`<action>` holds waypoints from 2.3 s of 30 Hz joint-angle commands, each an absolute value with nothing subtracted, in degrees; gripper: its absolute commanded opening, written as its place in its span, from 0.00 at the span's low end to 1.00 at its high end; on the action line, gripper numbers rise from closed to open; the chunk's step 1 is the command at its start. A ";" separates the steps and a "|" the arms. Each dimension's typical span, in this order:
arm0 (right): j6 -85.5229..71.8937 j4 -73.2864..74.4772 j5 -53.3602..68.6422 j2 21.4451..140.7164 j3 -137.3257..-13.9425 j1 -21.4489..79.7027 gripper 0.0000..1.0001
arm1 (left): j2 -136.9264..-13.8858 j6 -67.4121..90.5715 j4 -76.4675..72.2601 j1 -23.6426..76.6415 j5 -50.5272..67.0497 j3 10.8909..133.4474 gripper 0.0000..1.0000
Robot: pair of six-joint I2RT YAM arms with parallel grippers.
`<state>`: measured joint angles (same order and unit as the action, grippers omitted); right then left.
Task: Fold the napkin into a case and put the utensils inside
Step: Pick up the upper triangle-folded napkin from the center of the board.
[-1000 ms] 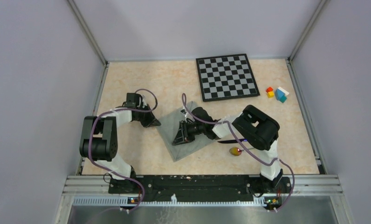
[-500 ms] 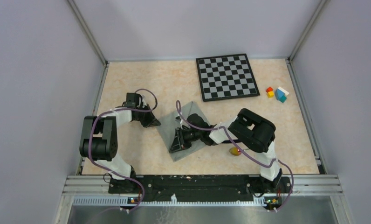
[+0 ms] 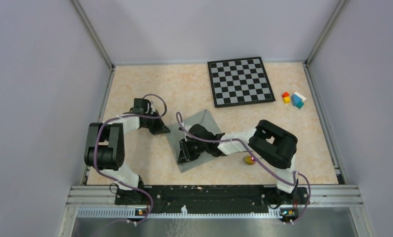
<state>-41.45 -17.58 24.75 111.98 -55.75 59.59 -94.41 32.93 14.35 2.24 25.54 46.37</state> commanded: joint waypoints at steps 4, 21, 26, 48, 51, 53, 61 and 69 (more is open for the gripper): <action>-22.18 15.62 0.06 104.93 -68.51 69.53 0.34 | -97.13 31.11 15.91 1.85 18.66 45.42 0.00; -19.75 37.54 -18.93 117.30 -91.83 78.07 0.49 | -97.90 31.68 14.18 1.56 20.65 45.02 0.00; -22.26 38.06 -18.33 119.69 -93.12 78.07 0.43 | -97.99 31.72 13.96 1.37 20.92 44.79 0.00; -28.21 38.54 -19.52 124.34 -92.04 79.16 0.52 | -98.44 31.82 13.51 0.80 21.69 44.82 0.00; -29.33 36.90 -21.18 123.61 -89.36 79.15 0.50 | -98.39 31.82 13.61 0.74 21.40 44.70 0.00; -29.57 36.32 -23.11 123.51 -88.01 79.16 0.46 | -98.43 31.84 13.58 0.71 21.32 44.74 0.00; -28.38 33.77 -29.47 124.81 -84.48 79.10 0.12 | -97.82 31.61 13.55 0.75 21.48 44.65 0.00; -22.10 22.76 -23.27 116.11 -80.49 78.87 0.00 | -90.92 29.64 16.45 0.75 24.22 46.68 0.35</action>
